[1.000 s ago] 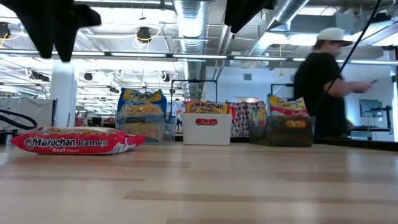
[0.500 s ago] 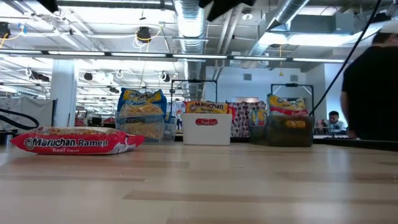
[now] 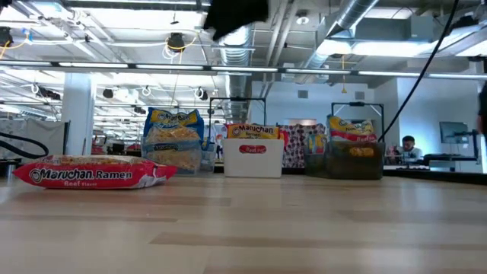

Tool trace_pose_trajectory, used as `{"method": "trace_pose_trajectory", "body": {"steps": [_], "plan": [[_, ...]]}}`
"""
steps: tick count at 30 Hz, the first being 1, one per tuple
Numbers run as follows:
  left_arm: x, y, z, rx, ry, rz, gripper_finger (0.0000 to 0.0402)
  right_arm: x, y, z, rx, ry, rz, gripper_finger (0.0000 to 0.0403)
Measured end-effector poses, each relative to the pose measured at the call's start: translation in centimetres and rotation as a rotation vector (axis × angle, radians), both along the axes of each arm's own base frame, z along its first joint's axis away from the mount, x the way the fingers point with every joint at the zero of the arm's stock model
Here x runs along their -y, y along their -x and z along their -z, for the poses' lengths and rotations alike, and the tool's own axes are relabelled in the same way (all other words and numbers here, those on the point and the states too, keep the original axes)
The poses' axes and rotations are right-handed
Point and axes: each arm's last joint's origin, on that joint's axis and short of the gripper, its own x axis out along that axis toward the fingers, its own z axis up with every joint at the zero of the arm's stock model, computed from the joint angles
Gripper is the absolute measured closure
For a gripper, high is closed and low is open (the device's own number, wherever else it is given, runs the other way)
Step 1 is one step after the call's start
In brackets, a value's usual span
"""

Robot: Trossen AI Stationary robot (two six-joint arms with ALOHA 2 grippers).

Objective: Sort Maruchan noodles
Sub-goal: Put the red noodle pack into the white bin

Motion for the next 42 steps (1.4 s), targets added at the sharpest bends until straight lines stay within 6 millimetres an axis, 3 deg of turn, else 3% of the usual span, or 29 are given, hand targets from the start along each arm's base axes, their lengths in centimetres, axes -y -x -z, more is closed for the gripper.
{"method": "trace_pose_trajectory", "body": {"steps": [3, 9, 17, 30, 37, 42], "plan": [[-0.1, 0.0, -0.1, 0.023, -0.016, -0.019, 0.0236, 0.3, -1.3, 0.3, 0.05, 0.027, -0.052, 0.0175], [-0.1, -0.1, -0.1, 0.053, -0.004, -0.062, 0.0236, 1.3, -3.6, 3.1, 0.053, 0.075, -0.078, 0.0175], [-0.2, 0.0, 0.0, 0.058, 0.008, -0.09, 0.0236, 2.6, -5.5, 5.2, 0.082, 0.052, -0.085, 0.0175], [-0.6, 0.4, 5.9, -0.019, 0.004, -0.221, 0.0236, 3.2, -7.3, 7.2, 0.146, 0.0, -0.06, 0.0175], [-0.5, 0.3, 7.2, -0.014, 0.025, -0.233, 0.0236, 3.1, -7.6, 9.1, 0.098, -0.012, -0.078, 0.0175], [-0.5, 0.2, 7.2, 0.001, 0.033, -0.234, 0.0236, 3.0, -7.8, 8.7, 0.127, -0.035, -0.103, 0.0175]]}}
